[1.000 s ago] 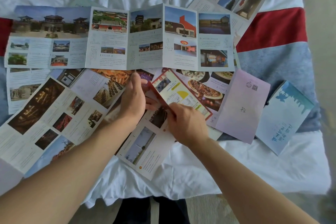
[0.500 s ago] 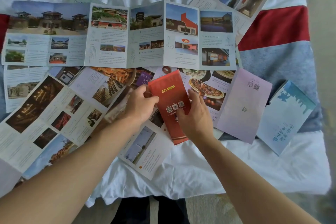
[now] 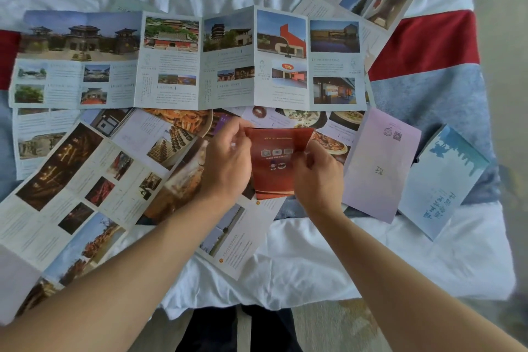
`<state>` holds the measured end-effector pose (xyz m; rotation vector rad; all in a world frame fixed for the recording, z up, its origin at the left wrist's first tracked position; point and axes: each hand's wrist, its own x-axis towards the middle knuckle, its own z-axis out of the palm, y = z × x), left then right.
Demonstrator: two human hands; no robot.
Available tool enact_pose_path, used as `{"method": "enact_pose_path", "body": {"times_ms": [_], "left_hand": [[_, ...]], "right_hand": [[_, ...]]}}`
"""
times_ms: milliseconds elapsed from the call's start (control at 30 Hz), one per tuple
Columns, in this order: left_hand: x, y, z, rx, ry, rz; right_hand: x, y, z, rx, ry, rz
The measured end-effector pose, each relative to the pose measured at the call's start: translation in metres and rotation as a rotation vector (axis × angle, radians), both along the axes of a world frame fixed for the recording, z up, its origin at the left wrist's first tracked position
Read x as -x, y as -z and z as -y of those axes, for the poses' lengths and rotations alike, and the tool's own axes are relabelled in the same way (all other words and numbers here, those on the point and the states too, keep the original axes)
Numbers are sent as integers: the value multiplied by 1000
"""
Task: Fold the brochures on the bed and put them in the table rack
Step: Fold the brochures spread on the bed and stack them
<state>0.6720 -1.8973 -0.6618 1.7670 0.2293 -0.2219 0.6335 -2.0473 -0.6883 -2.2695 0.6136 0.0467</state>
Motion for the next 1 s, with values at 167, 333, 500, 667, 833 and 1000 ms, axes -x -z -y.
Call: {"method": "enact_pose_path", "body": {"times_ms": [167,333,500,667,833,1000], "left_hand": [[-9,-6,-3,65,-207,-282],[-7,1,-2,-76,233,-712],[5,7,11,27,206,-722],[33,25,33,-91,249,-518],[74,47,56,-404,453,-221],[126,63,62,-581,552,-5]], "right_hand": [[-3,-22,14,-393,244,72],[4,-37,11,-591,381,82],[29,-42,20,-555,351,84],[72,-24,47,-341,142,-72],[109,10,73,-95,-32,-195],[135,29,84,87,-285,-230]]}}
